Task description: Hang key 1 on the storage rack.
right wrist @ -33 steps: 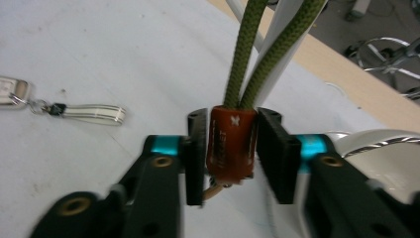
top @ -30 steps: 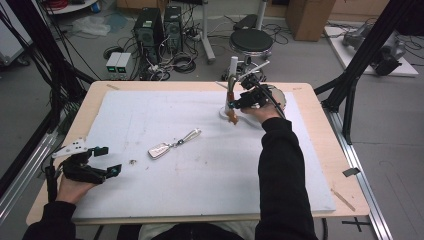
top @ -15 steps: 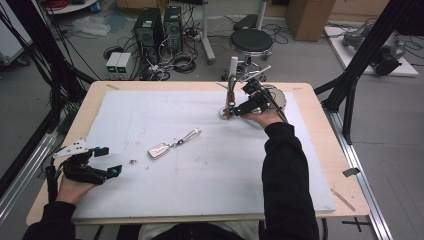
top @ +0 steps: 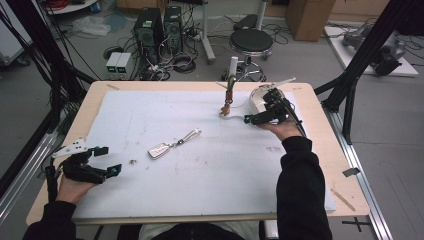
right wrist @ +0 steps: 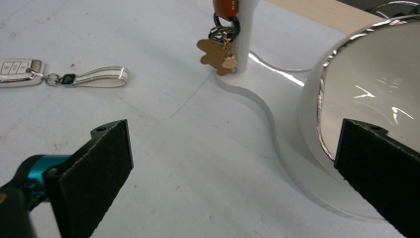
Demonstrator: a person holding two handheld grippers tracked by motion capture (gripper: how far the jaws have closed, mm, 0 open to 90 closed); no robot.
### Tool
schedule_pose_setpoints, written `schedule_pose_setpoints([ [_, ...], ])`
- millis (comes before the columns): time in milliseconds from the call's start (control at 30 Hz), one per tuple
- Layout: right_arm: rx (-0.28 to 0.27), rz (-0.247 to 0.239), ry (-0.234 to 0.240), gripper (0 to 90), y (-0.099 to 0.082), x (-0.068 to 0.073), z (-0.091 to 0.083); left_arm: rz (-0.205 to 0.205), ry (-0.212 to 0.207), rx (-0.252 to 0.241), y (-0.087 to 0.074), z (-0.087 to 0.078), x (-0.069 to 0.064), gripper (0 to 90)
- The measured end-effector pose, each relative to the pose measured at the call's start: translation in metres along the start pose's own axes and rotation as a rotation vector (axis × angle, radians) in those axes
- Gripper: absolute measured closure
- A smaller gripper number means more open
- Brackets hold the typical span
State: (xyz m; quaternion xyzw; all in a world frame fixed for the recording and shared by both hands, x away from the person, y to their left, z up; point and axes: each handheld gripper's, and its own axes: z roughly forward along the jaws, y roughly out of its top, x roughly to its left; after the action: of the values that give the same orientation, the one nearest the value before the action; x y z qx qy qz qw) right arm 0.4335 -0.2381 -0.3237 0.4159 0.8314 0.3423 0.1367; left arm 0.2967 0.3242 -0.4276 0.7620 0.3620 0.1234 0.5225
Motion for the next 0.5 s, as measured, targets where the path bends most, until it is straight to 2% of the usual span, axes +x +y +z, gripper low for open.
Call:
schedule_pose_setpoints([
  [267, -0.032, -0.003, -0.005, 0.7, -0.018, 0.000, -0.011, -0.005, 0.008, -0.007, 0.000, -0.002, 0.001, 1.7],
  [500, -0.038, -0.003, -0.021, 0.7, -0.038, -0.001, -0.015, -0.003, 0.005, -0.001, 0.000, -0.001, 0.001, 1.8],
])
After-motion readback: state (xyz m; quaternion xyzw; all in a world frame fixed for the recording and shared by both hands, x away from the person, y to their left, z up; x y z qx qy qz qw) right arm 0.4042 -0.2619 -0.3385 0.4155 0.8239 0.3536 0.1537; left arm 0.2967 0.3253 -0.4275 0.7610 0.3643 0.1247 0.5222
